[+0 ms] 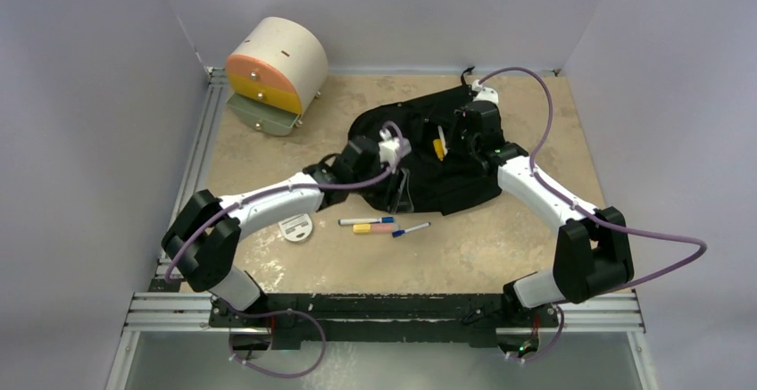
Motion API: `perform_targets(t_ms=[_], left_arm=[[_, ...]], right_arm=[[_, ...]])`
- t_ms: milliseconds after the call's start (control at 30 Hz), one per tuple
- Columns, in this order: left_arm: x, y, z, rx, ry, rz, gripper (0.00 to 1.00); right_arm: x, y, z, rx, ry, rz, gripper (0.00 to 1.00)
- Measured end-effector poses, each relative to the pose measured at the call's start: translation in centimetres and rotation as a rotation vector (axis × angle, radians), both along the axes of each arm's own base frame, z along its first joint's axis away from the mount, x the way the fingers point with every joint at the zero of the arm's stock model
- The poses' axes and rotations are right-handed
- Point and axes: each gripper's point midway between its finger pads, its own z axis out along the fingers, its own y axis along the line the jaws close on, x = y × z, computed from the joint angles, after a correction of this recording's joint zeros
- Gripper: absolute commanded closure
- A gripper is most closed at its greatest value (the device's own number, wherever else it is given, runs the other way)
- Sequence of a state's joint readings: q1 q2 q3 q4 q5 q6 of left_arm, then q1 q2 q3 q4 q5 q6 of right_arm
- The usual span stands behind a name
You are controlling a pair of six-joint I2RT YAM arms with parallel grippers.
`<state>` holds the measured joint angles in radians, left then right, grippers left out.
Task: Pack the student bag
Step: Pick up the stationery from the center of the board.
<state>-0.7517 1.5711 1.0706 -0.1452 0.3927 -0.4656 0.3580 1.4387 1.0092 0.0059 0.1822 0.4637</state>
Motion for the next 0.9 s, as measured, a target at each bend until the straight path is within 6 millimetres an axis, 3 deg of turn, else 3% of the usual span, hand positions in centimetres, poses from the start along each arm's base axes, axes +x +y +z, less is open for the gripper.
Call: perform_targets(t_ms=[100, 200, 633, 900], left_arm=[[-3.7, -0.5, -2.8, 0.045, 0.012, -0.083, 0.48], [-5.1, -0.6, -4.3, 0.078, -0.004, -0.107, 0.48], [-3.8, -4.6, -6.5, 0.191, -0.193, -0.216, 0.5], [-3.3, -4.5, -8.5, 0.291, -0.229, -0.264, 0.53]], right_arm=[[0.0, 0.0, 0.0, 0.001, 0.0, 0.002, 1.0], [-0.1, 0.2, 0.0, 0.005, 0.002, 0.009, 1.0], [-0.1, 0.3, 0.0, 0.008, 0.003, 0.014, 1.0], [-0.1, 0.3, 0.0, 0.008, 0.003, 0.014, 1.0]])
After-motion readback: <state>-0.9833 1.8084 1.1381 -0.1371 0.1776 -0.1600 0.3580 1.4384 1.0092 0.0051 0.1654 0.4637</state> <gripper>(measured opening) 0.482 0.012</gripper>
